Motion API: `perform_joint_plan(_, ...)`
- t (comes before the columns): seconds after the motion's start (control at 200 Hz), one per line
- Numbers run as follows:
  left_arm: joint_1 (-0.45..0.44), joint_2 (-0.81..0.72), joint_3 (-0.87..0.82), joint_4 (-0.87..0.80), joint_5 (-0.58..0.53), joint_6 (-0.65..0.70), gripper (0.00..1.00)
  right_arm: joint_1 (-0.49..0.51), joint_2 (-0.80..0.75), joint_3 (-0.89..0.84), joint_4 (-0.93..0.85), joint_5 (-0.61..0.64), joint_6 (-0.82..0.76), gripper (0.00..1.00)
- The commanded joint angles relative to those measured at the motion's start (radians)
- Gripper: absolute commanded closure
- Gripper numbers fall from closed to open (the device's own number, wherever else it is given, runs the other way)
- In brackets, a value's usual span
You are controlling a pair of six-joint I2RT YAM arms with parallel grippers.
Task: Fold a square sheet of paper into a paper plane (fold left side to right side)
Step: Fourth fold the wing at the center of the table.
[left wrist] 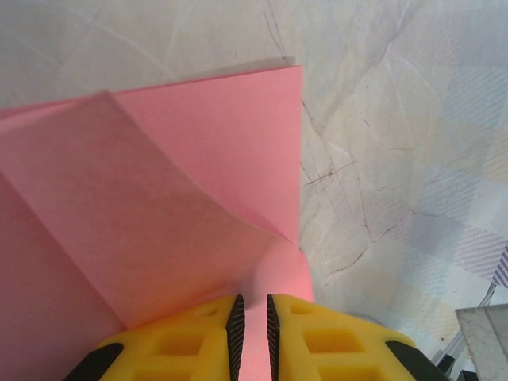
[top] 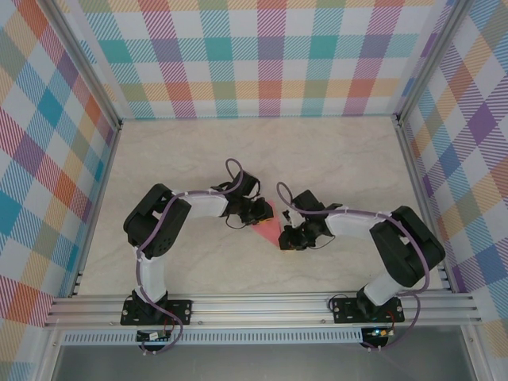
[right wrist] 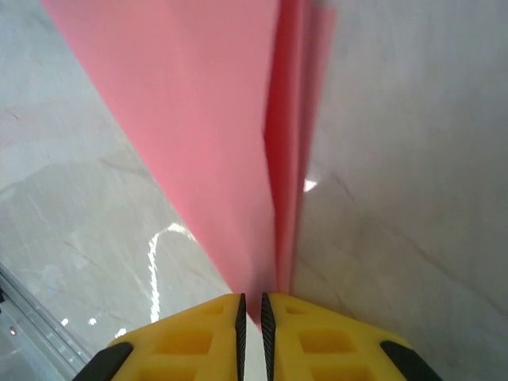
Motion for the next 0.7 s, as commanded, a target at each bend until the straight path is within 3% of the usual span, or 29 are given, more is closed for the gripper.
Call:
perform_joint_plan(0.0, -0.006, 0.027, -0.031, -0.133, -0.076, 0.012, 0.80, 0.007, -0.032, -0.033, -0.196, 0.010, -0.010, 0.83)
perform_joint_plan(0.28, -0.007, 0.015, -0.034, -0.132, -0.076, 0.011, 0.80, 0.007, -0.166, 0.088, -0.204, -0.013, 0.011, 0.83)
perform_joint_plan(0.695, -0.007, 0.006, -0.032, -0.131, -0.073, 0.010, 0.80, 0.009, 0.086, 0.159, -0.013, 0.017, 0.110, 0.91)
